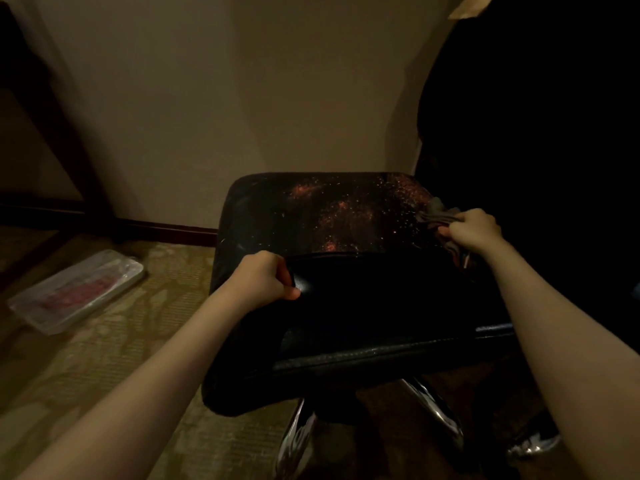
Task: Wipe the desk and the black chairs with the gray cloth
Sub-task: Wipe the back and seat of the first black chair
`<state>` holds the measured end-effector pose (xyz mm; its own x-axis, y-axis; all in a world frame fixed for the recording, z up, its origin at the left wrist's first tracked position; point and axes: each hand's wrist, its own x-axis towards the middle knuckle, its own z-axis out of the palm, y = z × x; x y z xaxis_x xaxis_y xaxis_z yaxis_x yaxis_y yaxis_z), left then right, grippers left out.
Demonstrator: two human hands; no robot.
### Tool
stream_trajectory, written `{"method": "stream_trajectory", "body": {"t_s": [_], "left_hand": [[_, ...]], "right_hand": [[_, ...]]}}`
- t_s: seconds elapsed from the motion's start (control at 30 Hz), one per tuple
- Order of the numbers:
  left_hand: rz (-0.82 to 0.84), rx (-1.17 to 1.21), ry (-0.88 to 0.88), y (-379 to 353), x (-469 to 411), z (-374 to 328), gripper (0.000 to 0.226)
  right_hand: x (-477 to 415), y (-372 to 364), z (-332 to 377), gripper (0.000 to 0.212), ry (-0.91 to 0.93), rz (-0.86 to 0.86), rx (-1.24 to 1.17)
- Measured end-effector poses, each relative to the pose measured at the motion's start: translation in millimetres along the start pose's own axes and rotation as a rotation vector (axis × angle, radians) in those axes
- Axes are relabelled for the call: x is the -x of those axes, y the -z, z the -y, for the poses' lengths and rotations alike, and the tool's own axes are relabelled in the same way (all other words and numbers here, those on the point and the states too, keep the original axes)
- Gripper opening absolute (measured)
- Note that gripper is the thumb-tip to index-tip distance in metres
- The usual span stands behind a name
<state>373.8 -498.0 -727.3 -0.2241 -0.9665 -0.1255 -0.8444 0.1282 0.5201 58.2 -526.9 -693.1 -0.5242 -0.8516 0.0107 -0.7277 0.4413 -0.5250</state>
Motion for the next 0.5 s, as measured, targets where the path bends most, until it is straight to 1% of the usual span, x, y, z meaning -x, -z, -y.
{"method": "stream_trajectory", "body": {"t_s": [0.17, 0.3, 0.43, 0.5], "left_hand": [[-0.013, 0.051, 0.016, -1, 3, 0, 0.024], [-0.024, 0.071, -0.002, -3, 8, 0, 0.025], [-0.063, 0.055, 0.001, -3, 10, -2, 0.029], [-0.076, 0.055, -0.005, -3, 11, -3, 0.030]], "right_hand": [[31, -40, 58, 0.030, 0.205, 0.135, -0.026], [60, -70, 97, 0.034, 0.305, 0.248, -0.117], [80, -87, 129, 0.028, 0.352, 0.359, -0.226], [79, -85, 130, 0.028, 0.313, 0.358, -0.298]]}}
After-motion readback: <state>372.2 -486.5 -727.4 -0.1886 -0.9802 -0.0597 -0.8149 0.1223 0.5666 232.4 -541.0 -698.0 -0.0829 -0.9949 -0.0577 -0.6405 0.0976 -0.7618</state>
